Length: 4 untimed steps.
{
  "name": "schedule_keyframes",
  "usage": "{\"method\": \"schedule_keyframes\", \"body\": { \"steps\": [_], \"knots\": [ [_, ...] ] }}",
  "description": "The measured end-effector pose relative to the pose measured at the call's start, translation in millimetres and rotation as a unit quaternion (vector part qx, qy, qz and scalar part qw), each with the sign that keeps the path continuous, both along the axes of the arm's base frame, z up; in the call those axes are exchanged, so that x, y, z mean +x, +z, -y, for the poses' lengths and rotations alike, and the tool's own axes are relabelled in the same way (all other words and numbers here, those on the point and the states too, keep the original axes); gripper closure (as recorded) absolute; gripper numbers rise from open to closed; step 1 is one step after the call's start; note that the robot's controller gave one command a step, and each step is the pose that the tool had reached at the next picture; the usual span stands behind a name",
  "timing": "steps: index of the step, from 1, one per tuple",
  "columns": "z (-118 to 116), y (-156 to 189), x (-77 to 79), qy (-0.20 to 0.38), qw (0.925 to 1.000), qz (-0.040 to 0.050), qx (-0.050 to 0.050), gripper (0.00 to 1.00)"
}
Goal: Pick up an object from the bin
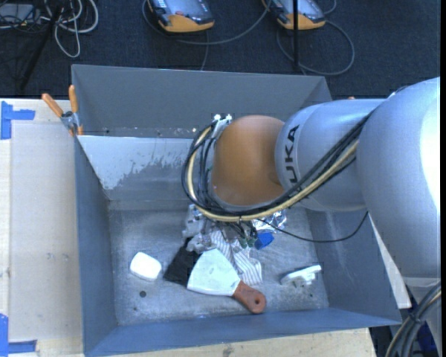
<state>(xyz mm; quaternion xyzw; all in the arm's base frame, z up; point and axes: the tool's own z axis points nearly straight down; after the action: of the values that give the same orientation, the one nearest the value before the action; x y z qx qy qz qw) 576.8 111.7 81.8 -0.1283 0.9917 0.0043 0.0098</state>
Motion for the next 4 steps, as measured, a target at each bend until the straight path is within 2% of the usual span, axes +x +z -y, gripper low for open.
{"method": "schedule_keyframes", "body": {
  "steps": [2,3,4],
  "knots": [
    [0.2,0.7,0.0,0.0,1.0,-0.0005,0.0,1.0],
    [5.8,47.3,-0.8,0.014,0.9998,-0.0118,-0.006,1.0],
    [11.0,107.6,-12.0,0.029,0.9995,-0.0118,-0.006,1.0]
  ]
}}
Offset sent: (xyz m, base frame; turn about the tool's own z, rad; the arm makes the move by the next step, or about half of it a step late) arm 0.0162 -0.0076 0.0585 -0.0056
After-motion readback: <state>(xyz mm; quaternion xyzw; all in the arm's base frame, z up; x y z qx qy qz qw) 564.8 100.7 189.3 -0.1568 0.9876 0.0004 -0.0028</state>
